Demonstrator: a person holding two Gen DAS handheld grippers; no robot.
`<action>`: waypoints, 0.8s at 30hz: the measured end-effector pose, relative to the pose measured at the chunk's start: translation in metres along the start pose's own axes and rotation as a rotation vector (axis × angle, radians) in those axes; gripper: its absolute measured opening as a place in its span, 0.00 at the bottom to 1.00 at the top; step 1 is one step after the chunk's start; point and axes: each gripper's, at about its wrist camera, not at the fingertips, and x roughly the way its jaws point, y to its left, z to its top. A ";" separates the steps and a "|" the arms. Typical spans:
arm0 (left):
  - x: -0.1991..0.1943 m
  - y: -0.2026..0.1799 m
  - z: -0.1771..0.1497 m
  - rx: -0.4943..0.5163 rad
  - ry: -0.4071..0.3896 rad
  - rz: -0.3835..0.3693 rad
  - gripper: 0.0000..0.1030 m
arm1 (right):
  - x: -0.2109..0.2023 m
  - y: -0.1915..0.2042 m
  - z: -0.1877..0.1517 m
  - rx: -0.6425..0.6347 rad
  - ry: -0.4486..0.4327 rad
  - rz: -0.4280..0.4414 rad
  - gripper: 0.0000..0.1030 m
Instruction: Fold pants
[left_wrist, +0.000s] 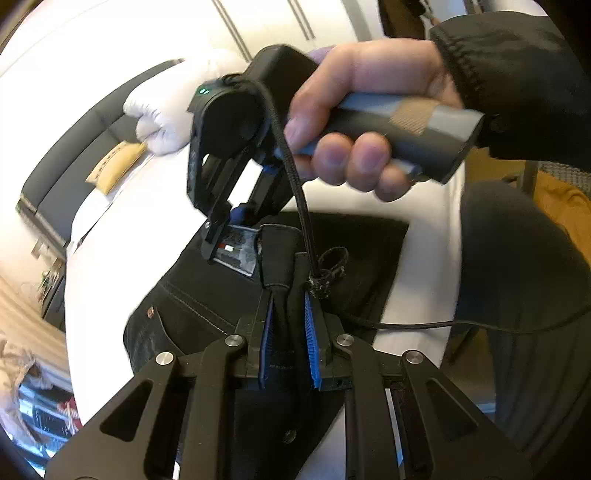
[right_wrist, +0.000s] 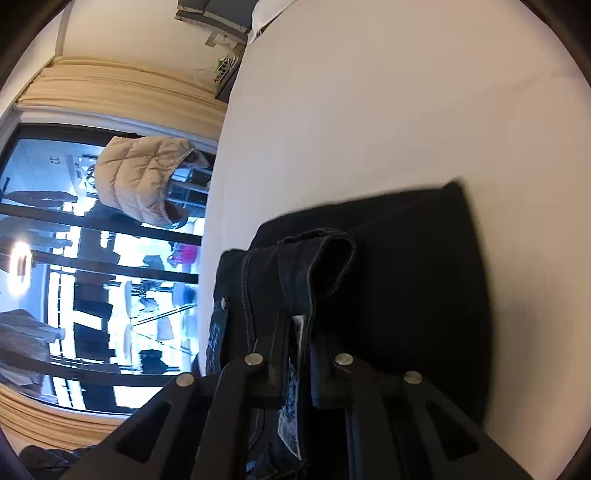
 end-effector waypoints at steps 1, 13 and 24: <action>0.002 -0.001 0.005 0.003 -0.009 -0.008 0.13 | -0.006 -0.001 0.002 -0.003 -0.004 -0.006 0.09; 0.029 -0.016 0.009 0.050 -0.032 -0.113 0.03 | -0.035 -0.043 0.002 0.001 0.006 -0.085 0.09; -0.023 0.050 -0.030 -0.166 -0.077 -0.193 0.04 | -0.037 -0.087 -0.013 0.133 -0.064 0.040 0.25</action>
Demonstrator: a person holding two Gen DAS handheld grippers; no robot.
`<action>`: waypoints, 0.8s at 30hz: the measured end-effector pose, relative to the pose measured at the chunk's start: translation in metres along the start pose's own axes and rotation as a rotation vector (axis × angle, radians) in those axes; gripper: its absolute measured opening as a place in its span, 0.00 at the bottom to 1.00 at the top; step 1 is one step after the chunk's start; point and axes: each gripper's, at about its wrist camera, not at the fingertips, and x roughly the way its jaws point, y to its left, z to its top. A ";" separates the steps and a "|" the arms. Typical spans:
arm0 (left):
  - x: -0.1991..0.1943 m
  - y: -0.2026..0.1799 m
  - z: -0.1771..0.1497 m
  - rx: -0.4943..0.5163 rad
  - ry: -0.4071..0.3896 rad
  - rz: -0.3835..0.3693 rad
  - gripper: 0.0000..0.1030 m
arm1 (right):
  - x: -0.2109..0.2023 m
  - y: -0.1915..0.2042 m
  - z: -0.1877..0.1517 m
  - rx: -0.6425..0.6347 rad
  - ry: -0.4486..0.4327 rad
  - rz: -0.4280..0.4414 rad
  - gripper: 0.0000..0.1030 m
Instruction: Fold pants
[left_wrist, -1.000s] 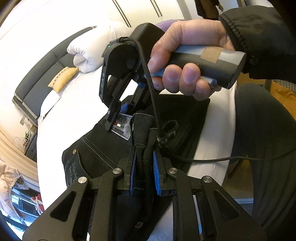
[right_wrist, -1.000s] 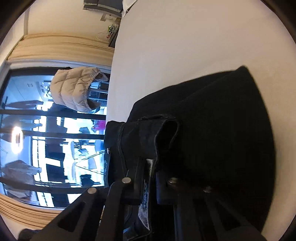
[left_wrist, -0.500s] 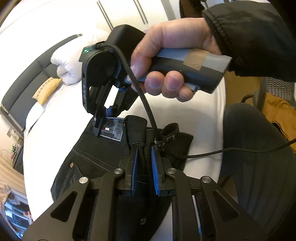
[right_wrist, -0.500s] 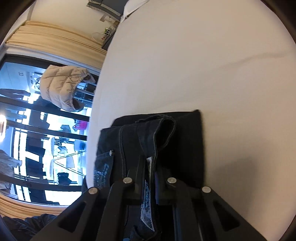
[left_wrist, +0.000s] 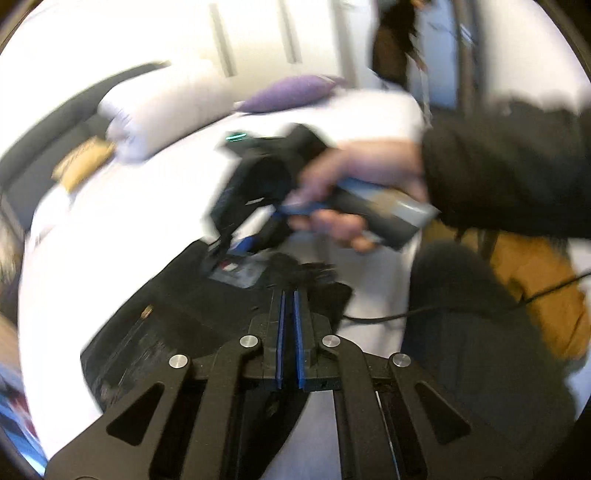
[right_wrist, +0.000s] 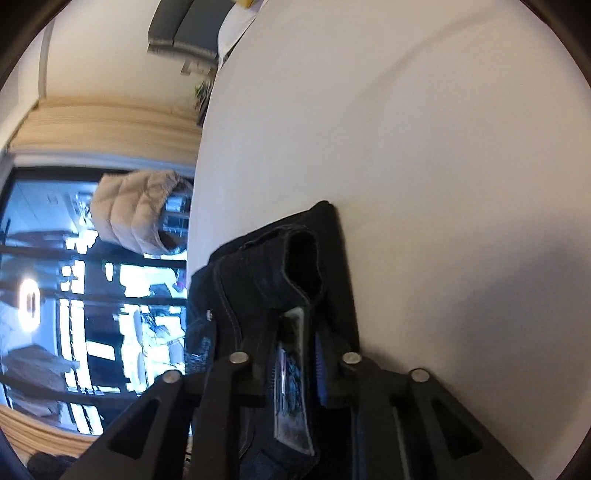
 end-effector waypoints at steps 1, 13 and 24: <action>-0.010 0.022 -0.005 -0.088 0.004 -0.005 0.04 | -0.009 0.004 -0.003 -0.015 -0.027 -0.031 0.25; 0.028 0.248 -0.114 -0.963 0.064 -0.374 0.04 | -0.011 0.041 -0.059 -0.104 0.008 -0.058 0.12; -0.012 0.210 -0.194 -0.958 0.101 -0.435 0.04 | -0.001 0.010 -0.058 -0.058 -0.003 -0.079 0.00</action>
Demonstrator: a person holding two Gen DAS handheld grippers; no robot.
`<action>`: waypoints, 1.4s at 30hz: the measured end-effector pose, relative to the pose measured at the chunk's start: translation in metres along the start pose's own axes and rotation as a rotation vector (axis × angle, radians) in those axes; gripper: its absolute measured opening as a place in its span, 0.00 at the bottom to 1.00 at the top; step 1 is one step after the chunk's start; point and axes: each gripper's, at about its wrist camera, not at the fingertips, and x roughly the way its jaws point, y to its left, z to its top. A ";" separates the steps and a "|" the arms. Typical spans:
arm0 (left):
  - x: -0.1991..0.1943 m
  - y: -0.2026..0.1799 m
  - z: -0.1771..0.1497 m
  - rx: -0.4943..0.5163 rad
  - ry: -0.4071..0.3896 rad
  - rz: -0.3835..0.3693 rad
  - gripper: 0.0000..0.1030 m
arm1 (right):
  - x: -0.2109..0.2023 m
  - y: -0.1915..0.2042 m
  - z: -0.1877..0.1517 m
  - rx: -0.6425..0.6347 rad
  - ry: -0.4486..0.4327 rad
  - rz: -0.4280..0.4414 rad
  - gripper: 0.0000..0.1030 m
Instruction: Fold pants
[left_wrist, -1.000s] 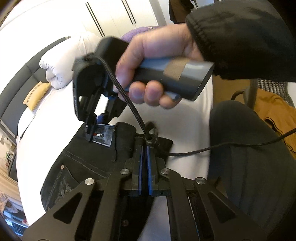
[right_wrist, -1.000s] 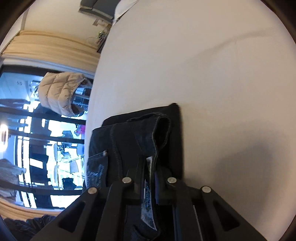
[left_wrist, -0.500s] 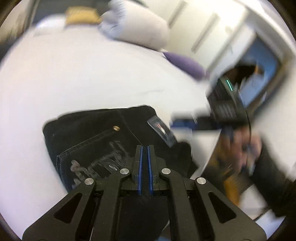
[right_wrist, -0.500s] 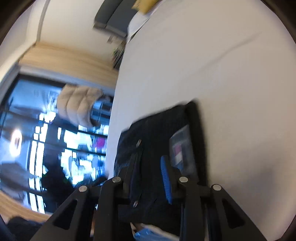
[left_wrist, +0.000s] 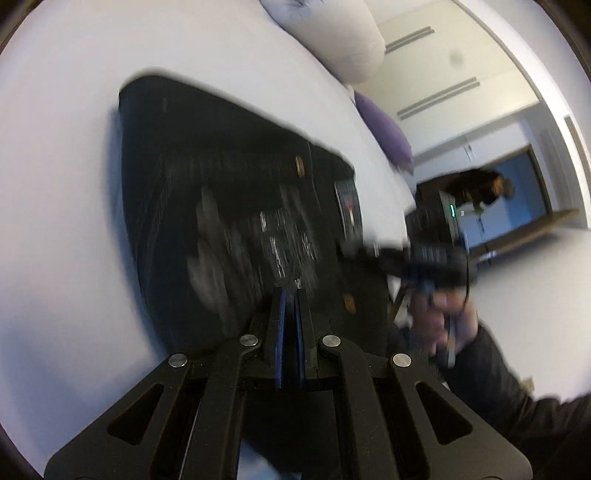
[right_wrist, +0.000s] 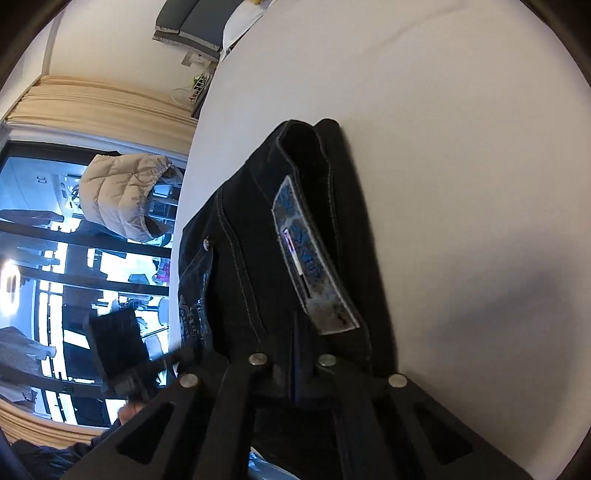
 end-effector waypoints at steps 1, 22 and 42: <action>-0.009 -0.002 -0.015 0.009 -0.002 -0.008 0.04 | 0.000 0.001 -0.001 0.006 -0.004 0.002 0.00; -0.050 -0.026 -0.038 0.107 -0.088 0.051 0.04 | -0.060 0.013 -0.039 -0.031 -0.241 0.149 0.76; -0.032 0.045 0.020 -0.190 -0.026 -0.019 0.66 | 0.001 -0.006 0.040 0.051 0.008 0.031 0.53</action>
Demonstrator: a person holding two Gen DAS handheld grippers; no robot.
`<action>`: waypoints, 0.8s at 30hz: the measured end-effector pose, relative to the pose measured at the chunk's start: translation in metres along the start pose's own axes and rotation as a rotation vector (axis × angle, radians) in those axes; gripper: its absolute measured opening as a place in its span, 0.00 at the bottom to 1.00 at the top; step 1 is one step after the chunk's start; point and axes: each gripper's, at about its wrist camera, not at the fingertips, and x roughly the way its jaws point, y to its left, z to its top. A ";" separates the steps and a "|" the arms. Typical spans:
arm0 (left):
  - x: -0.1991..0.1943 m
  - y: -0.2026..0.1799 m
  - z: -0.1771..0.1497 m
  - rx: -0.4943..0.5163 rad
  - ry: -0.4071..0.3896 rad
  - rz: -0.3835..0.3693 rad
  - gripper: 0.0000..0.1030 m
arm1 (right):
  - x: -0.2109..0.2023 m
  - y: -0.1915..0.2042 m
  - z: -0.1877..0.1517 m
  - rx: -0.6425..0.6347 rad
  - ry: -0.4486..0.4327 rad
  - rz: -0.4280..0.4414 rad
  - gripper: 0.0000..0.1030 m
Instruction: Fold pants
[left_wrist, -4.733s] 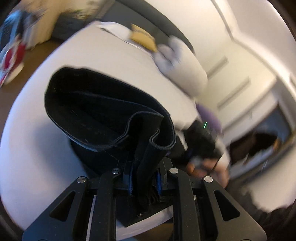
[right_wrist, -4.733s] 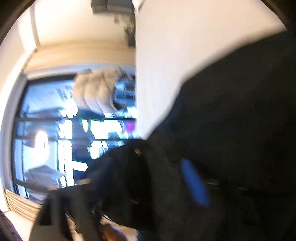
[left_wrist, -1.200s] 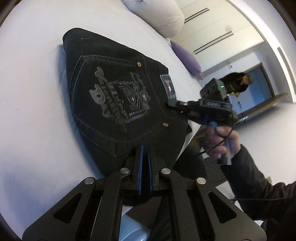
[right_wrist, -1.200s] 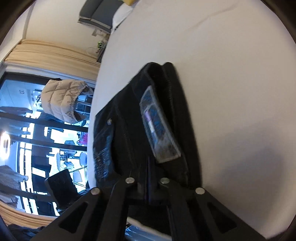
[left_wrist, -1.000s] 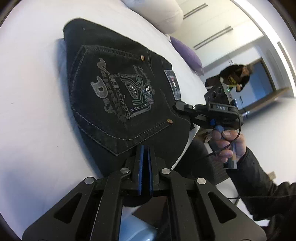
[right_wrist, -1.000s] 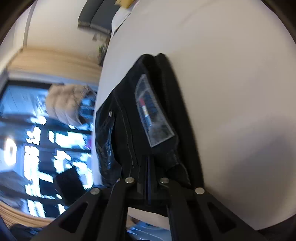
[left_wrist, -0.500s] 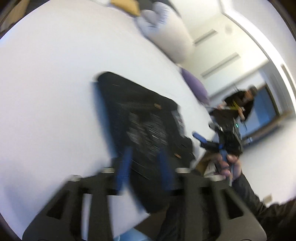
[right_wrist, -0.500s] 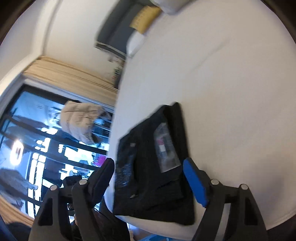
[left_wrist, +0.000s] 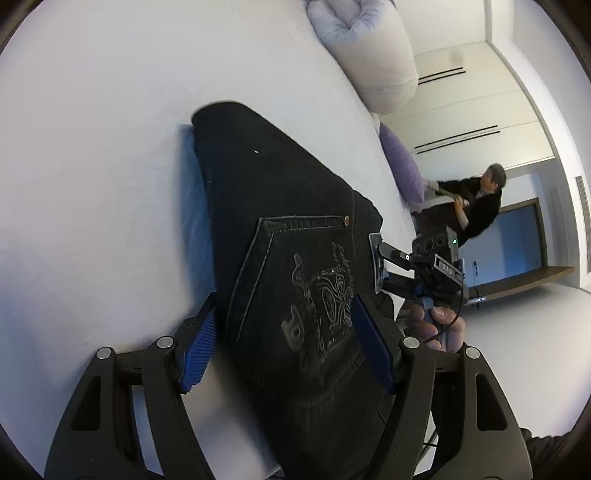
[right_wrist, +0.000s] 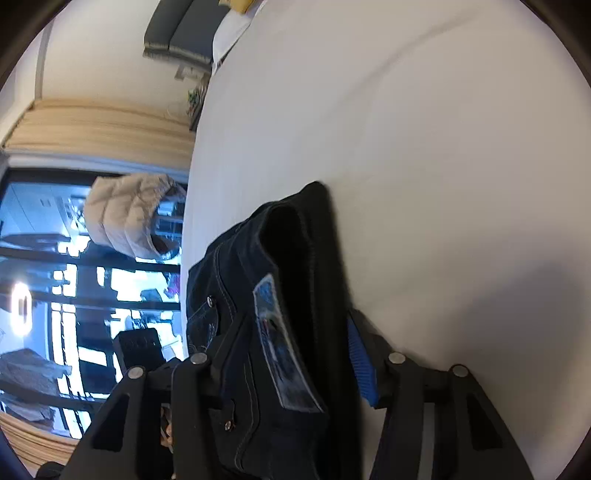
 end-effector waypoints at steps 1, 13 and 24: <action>-0.001 0.001 0.002 0.001 0.008 0.000 0.65 | 0.008 0.005 0.002 -0.015 0.015 -0.015 0.53; 0.009 -0.019 0.014 0.039 -0.003 0.049 0.17 | 0.016 0.068 -0.012 -0.147 -0.092 -0.191 0.18; -0.023 -0.021 0.066 0.210 -0.115 0.170 0.17 | 0.044 0.149 0.042 -0.249 -0.138 -0.106 0.17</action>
